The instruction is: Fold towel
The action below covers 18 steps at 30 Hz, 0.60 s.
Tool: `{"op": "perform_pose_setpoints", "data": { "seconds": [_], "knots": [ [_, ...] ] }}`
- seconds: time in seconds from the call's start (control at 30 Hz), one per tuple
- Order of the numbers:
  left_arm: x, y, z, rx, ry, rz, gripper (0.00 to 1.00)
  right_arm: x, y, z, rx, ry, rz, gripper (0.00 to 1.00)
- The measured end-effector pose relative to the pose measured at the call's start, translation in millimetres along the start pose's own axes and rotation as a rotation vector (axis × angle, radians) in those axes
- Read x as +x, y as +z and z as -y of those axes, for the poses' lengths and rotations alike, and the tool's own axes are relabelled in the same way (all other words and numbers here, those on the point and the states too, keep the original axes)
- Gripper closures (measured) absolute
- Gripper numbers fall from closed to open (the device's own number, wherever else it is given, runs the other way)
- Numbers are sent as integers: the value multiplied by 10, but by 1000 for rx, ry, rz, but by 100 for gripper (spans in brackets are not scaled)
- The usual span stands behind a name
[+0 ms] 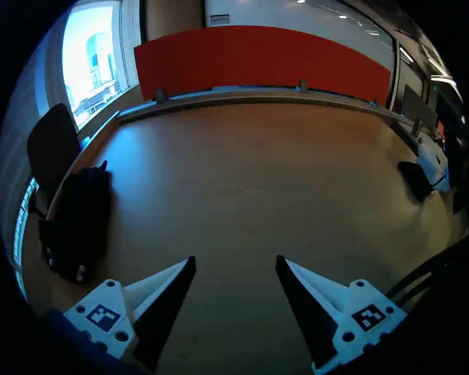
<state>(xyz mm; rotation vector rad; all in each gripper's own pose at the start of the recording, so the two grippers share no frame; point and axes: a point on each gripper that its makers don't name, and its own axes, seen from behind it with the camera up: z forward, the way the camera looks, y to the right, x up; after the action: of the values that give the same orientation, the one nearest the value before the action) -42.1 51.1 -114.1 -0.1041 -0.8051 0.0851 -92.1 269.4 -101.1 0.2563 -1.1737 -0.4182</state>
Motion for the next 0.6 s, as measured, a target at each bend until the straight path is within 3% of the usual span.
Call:
{"op": "perform_pose_setpoints", "data": {
  "seconds": [0.6],
  "knots": [
    [-16,0,0,8,-2,4,6,-80,87,-99,-37,31,29,96]
  ]
}}
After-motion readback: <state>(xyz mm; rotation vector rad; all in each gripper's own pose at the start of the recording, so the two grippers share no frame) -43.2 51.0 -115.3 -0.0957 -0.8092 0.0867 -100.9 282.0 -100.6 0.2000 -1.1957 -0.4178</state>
